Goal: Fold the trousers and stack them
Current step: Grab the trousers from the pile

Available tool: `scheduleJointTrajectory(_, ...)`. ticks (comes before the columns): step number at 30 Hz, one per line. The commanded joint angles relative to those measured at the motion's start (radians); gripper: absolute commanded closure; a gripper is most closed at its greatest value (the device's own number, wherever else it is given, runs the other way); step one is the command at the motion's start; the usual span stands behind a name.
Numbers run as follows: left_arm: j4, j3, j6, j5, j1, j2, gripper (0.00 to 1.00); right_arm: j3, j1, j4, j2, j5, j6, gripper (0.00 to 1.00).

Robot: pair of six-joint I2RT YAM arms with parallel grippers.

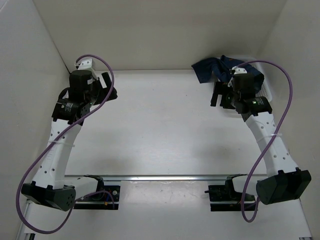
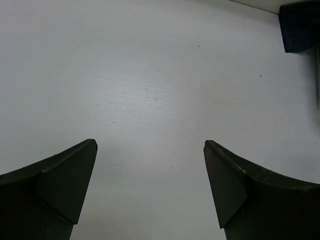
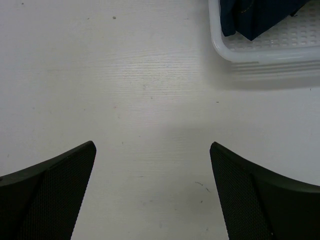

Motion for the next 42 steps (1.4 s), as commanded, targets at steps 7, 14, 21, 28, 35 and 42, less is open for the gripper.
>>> scheduleJointTrajectory(7,-0.012,0.024,0.064,0.056,-0.011,0.021,0.0,0.003,0.008,0.0,-0.056,0.261,0.042,0.0)
scheduleJointTrajectory(14,-0.012,0.046,0.051,-0.031,-0.063,0.041,0.0,0.038,-0.15,0.088,-0.042,0.246,0.067,0.05)
scheduleJointTrajectory(21,0.014,0.046,0.049,-0.031,-0.082,0.089,0.0,0.115,-0.397,0.103,0.113,-0.218,0.102,0.0)
scheduleJointTrajectory(28,-0.026,0.113,0.041,0.061,-0.091,0.196,0.0,0.336,-0.518,0.097,0.43,-0.3,0.246,0.0)
scheduleJointTrajectory(35,-0.026,0.094,0.032,0.052,-0.091,0.216,0.0,0.637,-0.518,0.002,0.755,-0.284,0.184,0.12)
scheduleJointTrajectory(42,-0.035,0.103,0.032,0.052,-0.109,0.287,0.0,0.779,-0.493,0.002,0.944,-0.231,0.156,0.04)
